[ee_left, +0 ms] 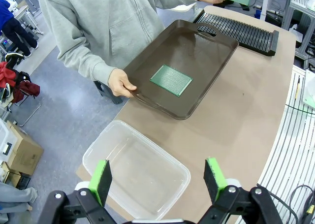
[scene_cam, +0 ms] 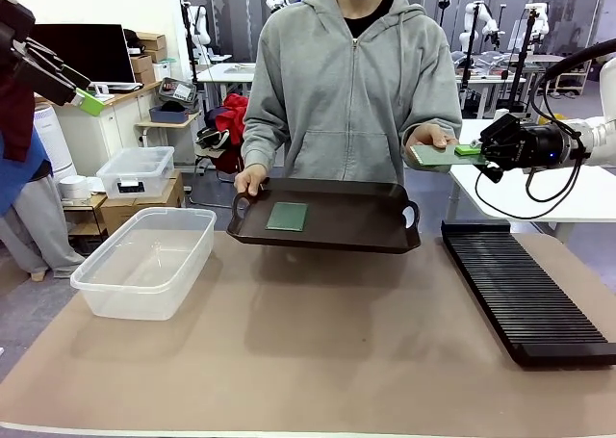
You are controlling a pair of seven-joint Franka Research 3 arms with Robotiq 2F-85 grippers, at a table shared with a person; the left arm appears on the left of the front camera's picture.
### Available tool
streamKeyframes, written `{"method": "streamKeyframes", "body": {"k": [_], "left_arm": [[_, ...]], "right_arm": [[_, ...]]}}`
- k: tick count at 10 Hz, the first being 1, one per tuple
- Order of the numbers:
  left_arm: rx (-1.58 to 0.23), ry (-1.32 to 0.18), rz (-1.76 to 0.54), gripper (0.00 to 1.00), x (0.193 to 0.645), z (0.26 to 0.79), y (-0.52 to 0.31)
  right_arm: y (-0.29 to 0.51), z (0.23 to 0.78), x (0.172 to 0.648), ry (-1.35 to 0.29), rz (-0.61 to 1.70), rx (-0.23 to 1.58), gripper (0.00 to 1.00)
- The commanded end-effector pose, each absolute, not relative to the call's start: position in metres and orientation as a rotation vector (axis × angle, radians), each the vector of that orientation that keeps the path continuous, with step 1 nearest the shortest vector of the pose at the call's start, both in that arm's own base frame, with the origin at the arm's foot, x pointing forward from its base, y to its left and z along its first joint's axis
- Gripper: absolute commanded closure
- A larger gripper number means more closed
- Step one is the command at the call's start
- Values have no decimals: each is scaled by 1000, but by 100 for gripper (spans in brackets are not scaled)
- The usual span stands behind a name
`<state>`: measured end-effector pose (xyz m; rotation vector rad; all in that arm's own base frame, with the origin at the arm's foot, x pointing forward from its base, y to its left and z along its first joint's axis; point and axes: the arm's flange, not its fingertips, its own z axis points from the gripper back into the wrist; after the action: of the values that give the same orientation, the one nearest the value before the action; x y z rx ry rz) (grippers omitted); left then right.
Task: Sort PCBs into racks and boxes based on the side picked up.
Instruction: Pick up the Blank PCB handed by the Human, then if the short side of the Blank PCB is picked up, insert it into the PCB Rack ; if the long side is picked up, place it in the Organizing box.
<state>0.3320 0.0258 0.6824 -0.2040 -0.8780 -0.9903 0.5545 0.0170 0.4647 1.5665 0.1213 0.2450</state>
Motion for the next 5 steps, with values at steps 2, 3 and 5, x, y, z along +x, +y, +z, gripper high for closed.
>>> {"method": "streamKeyframes", "body": {"k": [2,3,5], "left_arm": [[-206,-878,-987,0,332,681,27],[-206,-878,-987,0,332,681,27],[-206,-878,-987,0,332,681,27]], "right_arm": [[17,465,554,122,247,1570,100],[17,465,554,122,247,1570,100],[17,465,554,122,247,1570,100]]}}
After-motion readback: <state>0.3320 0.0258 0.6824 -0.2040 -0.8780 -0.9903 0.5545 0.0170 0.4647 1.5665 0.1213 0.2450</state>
